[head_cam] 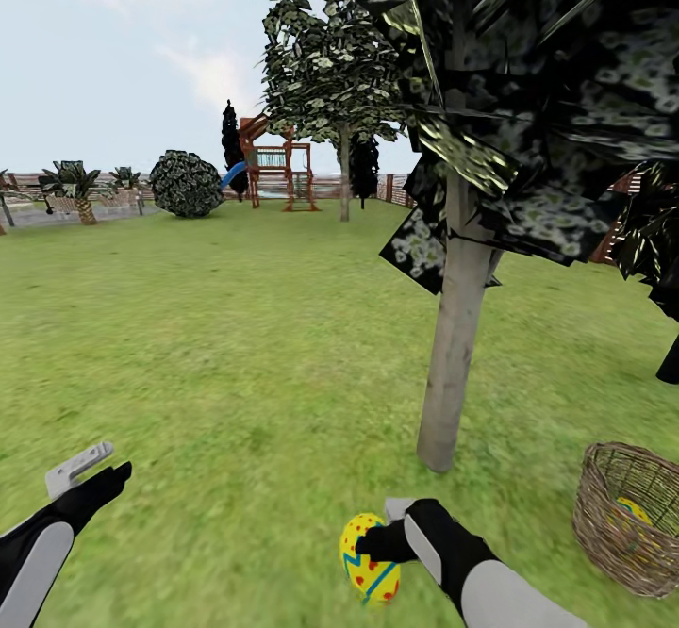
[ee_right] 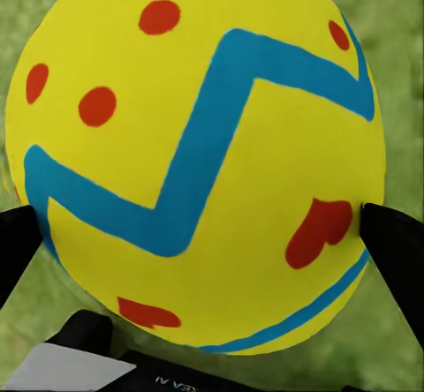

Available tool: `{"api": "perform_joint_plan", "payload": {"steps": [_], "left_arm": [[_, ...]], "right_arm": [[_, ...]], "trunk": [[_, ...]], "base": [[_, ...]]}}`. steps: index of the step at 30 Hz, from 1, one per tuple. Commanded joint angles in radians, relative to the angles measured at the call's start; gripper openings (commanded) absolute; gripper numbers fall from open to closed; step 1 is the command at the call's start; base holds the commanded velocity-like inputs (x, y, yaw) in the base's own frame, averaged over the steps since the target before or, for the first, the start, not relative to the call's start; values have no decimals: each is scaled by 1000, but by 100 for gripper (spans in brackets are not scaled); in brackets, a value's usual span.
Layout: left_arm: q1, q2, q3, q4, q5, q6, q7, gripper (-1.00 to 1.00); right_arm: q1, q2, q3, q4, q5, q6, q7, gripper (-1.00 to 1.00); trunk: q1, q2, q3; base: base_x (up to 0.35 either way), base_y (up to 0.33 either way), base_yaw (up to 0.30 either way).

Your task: Take the three Easter eggs out of the wicker basket on the lawn in the garden, then place them on the lawn next to a single tree (choose any tree) so that all three eggs are next to the same tree and none are left in the basket.

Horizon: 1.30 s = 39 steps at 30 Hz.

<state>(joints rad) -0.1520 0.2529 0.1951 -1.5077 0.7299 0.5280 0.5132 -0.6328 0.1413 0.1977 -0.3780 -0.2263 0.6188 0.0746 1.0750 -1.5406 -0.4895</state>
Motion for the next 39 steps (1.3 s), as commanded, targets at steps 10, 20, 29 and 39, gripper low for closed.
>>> {"api": "perform_joint_plan", "payload": {"steps": [10, 20, 29, 39], "left_arm": [[-2, 0, 1, -2, 13, 4, 7, 100], [-3, 0, 1, -3, 16, 4, 7, 100], [-2, 4, 4, -11, 18, 5, 6, 100], [2, 4, 7, -82, 19, 176, 3, 100]], "right_arm": [[-109, 28, 8, -3, -21, 3, -104, -100], [-140, 33, 5, 7, -30, 2, -152, -100], [-140, 33, 7, 3, -29, 0, -152, -100], [-140, 33, 8, 3, -26, 2, -154, -100]], "trunk": [[38, -71, -33], [77, -141, -64], [111, -204, -92], [126, -232, -105]], "base": [[0, 0, 0], [0, 0, 0], [0, 0, 0], [0, 0, 0]]}}
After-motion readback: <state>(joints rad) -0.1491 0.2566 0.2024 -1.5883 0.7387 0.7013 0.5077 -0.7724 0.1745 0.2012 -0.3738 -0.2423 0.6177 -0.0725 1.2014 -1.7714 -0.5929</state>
